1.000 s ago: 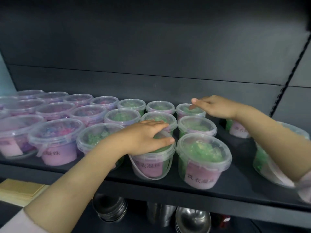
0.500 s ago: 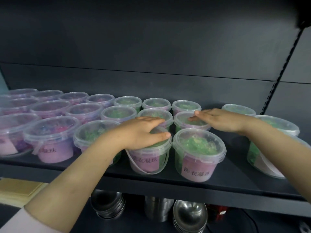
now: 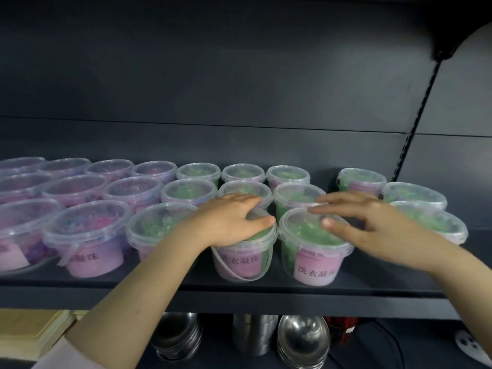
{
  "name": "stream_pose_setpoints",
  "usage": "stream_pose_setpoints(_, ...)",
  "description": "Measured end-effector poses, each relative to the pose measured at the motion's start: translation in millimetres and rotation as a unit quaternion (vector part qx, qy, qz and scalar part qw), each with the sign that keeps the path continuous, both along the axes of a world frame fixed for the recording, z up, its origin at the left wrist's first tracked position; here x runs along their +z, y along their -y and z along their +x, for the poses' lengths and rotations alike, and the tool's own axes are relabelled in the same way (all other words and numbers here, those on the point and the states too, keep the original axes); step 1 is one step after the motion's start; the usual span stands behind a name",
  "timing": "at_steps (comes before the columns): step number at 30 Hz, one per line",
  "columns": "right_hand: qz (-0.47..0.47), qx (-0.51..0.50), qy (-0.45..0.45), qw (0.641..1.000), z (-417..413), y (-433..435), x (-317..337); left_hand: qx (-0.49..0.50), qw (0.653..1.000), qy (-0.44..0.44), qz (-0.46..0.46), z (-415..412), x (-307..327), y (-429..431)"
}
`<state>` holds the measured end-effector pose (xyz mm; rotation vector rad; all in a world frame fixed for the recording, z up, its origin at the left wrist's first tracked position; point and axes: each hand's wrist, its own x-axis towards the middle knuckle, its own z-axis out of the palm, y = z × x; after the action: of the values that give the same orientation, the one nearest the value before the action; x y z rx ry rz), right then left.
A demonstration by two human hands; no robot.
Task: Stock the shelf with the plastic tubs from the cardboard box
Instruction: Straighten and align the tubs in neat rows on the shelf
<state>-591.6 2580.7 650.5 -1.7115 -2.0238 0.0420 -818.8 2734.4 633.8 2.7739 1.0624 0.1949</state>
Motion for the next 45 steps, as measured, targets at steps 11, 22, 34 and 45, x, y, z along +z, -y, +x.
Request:
stream_pose_setpoints(11, -0.039, -0.035, -0.033, 0.998, -12, 12, -13, -0.008, 1.0, 0.007, 0.004, -1, 0, -7)
stream_pose_setpoints(22, -0.076, -0.076, -0.088, 0.99, -21, 14, -8, -0.006, 1.0, -0.001, 0.003, 0, 4, -5)
stream_pose_setpoints(34, -0.055, -0.096, -0.077, 0.991, -32, 19, -12, -0.049, 0.964, 0.062, 0.254, -4, 10, 13)
stream_pose_setpoints(45, 0.044, -0.237, 0.018, 0.97, 80, 72, -13, -0.101, 0.94, 0.206, 0.253, 47, -15, 86)
